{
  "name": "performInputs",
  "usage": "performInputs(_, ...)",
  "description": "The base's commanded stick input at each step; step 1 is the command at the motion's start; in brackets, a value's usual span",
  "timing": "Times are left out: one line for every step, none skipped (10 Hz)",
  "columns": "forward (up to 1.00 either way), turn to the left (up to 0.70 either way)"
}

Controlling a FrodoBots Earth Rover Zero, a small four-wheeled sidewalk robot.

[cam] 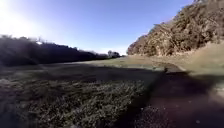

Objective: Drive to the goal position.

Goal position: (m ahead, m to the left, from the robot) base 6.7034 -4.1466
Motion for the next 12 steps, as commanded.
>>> performInputs(0.0, -0.67)
performInputs(0.0, -0.67)
performInputs(0.0, -0.67)
performInputs(0.0, -0.67)
performInputs(0.0, -0.67)
performInputs(0.0, -0.67)
performInputs(0.0, -0.67)
performInputs(0.0, -0.67)
performInputs(0.0, -0.67)
performInputs(0.0, -0.67)
performInputs(0.0, -0.67)
performInputs(0.0, -0.67)
